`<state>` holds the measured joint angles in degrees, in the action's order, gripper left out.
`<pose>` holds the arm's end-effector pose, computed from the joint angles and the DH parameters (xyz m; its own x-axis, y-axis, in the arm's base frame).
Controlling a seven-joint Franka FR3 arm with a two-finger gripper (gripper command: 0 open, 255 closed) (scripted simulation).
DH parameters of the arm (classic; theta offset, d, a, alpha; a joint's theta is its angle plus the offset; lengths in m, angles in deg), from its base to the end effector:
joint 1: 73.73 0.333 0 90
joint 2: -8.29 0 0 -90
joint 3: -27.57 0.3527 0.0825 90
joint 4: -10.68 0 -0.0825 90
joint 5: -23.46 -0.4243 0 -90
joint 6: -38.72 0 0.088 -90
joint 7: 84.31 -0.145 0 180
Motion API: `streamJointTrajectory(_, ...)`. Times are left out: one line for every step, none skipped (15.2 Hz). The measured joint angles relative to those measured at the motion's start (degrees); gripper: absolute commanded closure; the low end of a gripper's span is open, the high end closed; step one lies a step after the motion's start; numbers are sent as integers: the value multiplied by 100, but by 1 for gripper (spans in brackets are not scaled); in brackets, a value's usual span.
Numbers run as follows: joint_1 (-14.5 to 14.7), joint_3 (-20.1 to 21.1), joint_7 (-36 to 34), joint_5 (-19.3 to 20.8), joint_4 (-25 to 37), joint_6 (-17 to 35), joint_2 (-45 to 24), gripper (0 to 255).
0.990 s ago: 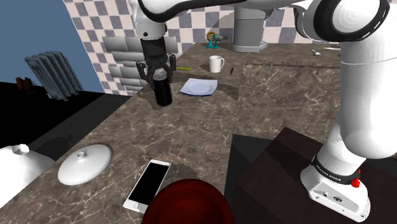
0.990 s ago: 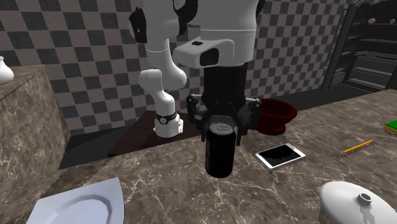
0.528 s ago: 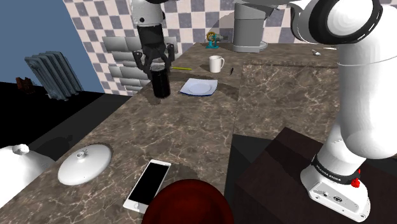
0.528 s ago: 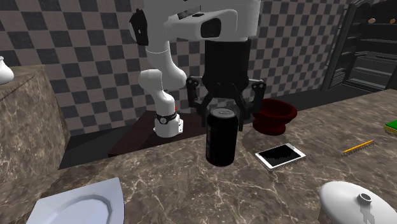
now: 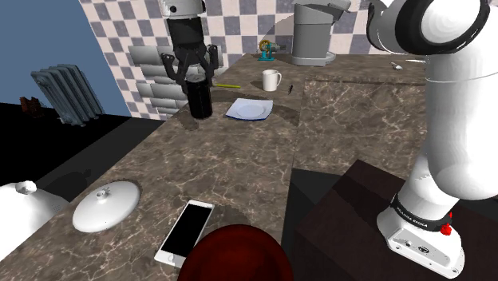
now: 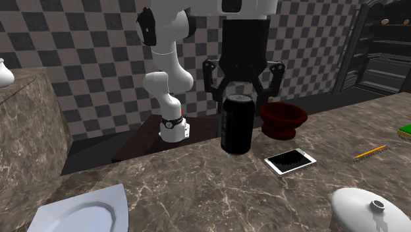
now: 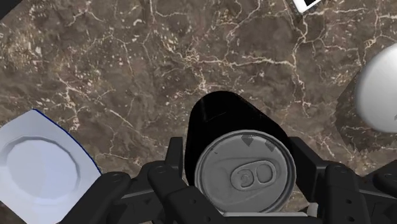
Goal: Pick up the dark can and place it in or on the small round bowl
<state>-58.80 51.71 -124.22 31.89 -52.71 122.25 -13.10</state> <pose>0.5925 0.3723 0.6212 0.9983 -0.0584 0.0029 -0.0583 -0.9983 -0.0072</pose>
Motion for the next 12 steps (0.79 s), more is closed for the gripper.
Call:
streamJointTrajectory(23, 43, -100, -54, -230, 62, 172, 255)
streamJointTrajectory(21, 74, -160, -110, -455, 134, 334, 255)
streamJointTrajectory(26, 108, -232, -171, -687, 203, 504, 255)
streamJointTrajectory(74, 148, -337, -201, -828, 248, 604, 255)
streamJointTrajectory(105, 189, -429, -253, -985, 264, 749, 255)
streamJointTrajectory(155, 229, -524, -276, -1039, 252, 823, 255)
streamJointTrajectory(165, 265, -602, -349, -1301, 344, 1005, 255)
streamJointTrajectory(190, 301, -680, -406, -1473, 386, 1146, 255)
streamJointTrajectory(230, 342, -771, -448, -1593, 406, 1255, 255)
streamJointTrajectory(266, 380, -854, -489, -1714, 436, 1354, 255)
streamJointTrajectory(339, 436, -979, -501, -1720, 405, 1394, 255)
streamJointTrajectory(381, 480, -1078, -551, -1872, 453, 1511, 255)
